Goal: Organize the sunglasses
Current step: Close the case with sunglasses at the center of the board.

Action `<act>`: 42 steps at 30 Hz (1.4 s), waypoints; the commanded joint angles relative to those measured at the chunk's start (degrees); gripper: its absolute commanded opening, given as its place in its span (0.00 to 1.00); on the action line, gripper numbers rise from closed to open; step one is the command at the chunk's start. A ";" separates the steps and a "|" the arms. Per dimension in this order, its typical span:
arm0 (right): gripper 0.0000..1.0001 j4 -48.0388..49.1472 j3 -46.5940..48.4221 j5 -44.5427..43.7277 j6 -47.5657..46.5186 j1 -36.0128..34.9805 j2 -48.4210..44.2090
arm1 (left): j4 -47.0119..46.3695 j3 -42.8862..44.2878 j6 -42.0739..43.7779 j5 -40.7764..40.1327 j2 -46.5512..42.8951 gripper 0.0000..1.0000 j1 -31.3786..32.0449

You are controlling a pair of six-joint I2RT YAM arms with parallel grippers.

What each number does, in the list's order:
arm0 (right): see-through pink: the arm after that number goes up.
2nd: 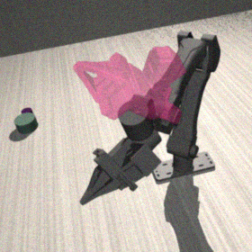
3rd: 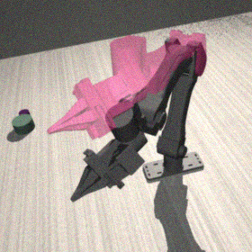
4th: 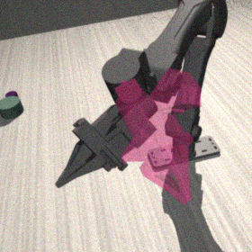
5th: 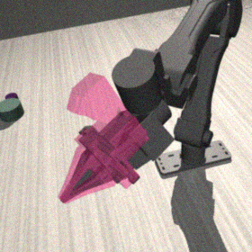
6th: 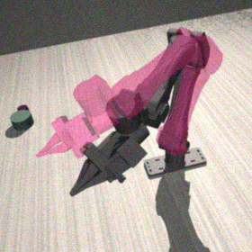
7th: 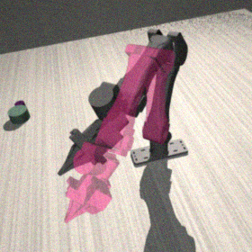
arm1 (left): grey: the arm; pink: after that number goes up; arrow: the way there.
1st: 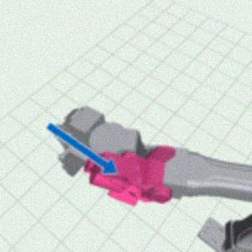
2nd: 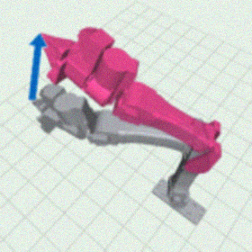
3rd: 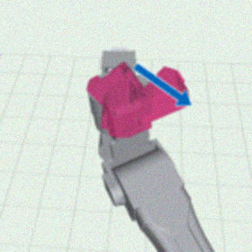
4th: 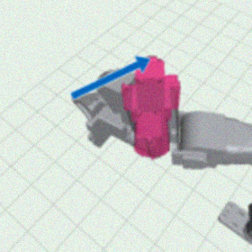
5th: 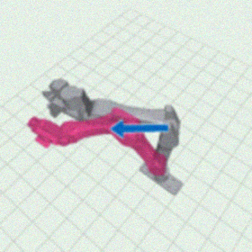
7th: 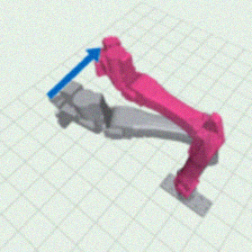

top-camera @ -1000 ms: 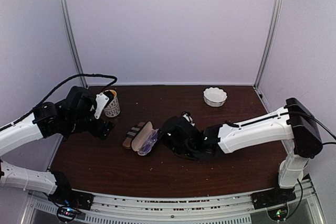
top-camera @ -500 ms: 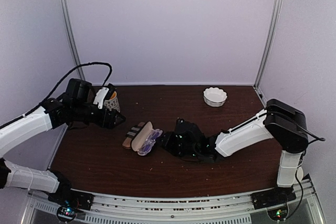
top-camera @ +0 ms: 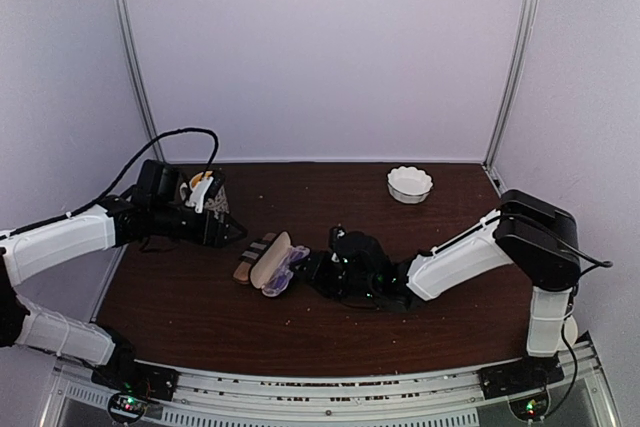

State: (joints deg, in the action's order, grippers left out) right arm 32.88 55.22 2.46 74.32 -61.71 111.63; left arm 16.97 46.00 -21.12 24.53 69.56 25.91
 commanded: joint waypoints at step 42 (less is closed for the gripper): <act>0.19 1.86 3.08 3.38 0.21 2.45 8.50 | -14.82 0.21 -4.00 12.13 20.84 0.26 -0.47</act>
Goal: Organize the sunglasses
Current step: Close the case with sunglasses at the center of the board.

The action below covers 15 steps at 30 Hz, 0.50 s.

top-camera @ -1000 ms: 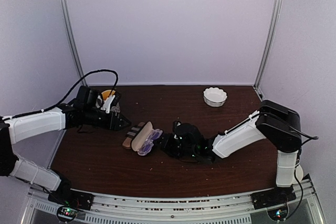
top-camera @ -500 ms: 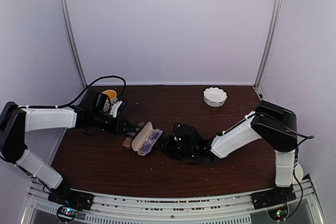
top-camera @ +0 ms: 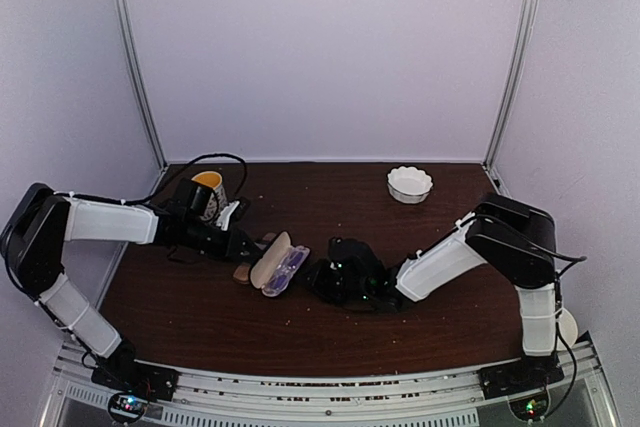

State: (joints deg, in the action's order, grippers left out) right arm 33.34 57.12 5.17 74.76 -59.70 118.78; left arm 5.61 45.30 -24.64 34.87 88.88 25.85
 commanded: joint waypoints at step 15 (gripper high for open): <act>0.19 2.58 2.78 1.89 -0.22 0.58 2.56 | -4.75 1.58 -1.20 2.23 4.50 0.15 1.84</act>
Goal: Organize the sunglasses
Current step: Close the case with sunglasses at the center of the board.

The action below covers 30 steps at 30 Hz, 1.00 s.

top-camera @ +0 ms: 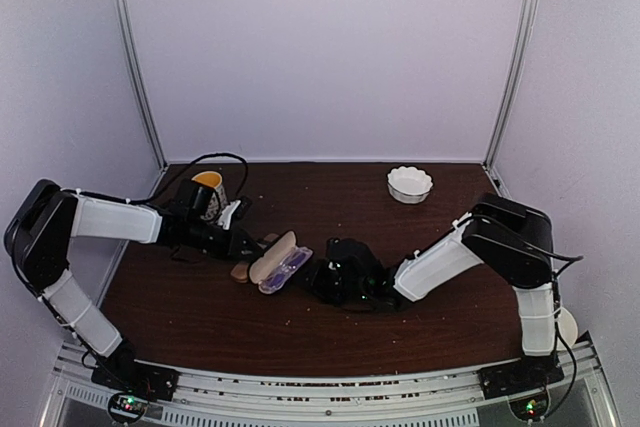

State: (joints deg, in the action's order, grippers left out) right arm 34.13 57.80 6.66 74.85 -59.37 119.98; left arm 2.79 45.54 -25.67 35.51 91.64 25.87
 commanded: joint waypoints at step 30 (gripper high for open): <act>0.19 4.34 2.10 1.00 -0.59 0.34 2.41 | -3.31 0.05 0.45 -2.63 5.62 0.13 11.91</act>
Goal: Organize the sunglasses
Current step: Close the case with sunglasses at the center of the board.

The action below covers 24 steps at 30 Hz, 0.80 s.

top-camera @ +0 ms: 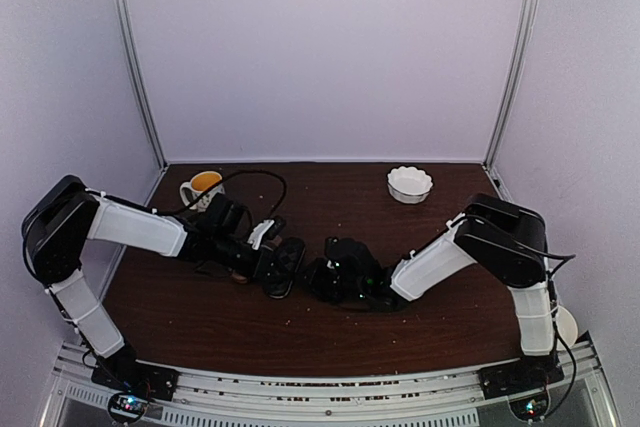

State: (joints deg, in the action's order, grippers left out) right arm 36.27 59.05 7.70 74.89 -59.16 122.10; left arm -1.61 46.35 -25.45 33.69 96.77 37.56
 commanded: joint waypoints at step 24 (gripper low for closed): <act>0.21 -2.87 -6.21 -4.32 -6.62 0.04 -10.33 | 9.75 5.03 3.08 -5.12 -5.78 0.18 0.44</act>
State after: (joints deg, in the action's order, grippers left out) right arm 35.03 54.65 5.93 71.44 -59.13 116.20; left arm 5.37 48.38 -24.32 31.05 93.76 37.82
